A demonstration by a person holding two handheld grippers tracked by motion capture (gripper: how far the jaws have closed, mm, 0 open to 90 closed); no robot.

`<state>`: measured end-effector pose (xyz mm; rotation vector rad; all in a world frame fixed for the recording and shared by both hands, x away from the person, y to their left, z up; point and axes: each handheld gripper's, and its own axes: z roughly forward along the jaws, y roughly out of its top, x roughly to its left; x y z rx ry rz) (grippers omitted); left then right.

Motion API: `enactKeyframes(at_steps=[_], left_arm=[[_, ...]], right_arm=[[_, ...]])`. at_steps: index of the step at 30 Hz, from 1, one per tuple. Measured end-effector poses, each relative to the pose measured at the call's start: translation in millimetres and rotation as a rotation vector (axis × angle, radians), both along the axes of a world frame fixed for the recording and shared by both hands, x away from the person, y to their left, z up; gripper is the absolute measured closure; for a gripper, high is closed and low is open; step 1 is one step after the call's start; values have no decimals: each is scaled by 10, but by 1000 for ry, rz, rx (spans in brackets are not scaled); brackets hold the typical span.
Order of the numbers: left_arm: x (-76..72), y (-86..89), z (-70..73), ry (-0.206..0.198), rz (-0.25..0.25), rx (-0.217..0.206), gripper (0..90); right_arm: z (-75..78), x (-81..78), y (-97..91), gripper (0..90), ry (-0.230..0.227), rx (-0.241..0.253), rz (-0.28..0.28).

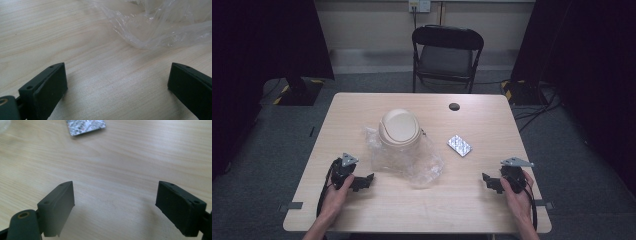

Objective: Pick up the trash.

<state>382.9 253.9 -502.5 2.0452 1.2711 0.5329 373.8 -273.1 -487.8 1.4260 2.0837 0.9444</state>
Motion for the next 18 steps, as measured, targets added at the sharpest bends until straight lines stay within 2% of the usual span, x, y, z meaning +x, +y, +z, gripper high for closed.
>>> enactKeyframes(at_steps=[8, 10, 11, 14, 18], left_arm=[[-1, -4, -2, -2, 3, -5, 17], [4, 5, 2, 0, -2, 9, 15], [17, -12, -8, 4, 5, -10, 0], [17, -13, -8, 3, 6, -10, 0], [17, -13, -8, 3, 6, -10, 0]], right_arm=[[101, 11, 113, 146, -13, 19, 54], [119, 17, 122, 146, -17, 27, 59], [156, 39, 157, 146, -24, 38, 76], [175, 75, 195, 148, -29, 45, 91], [221, 164, 353, 155, -26, 48, 134]])
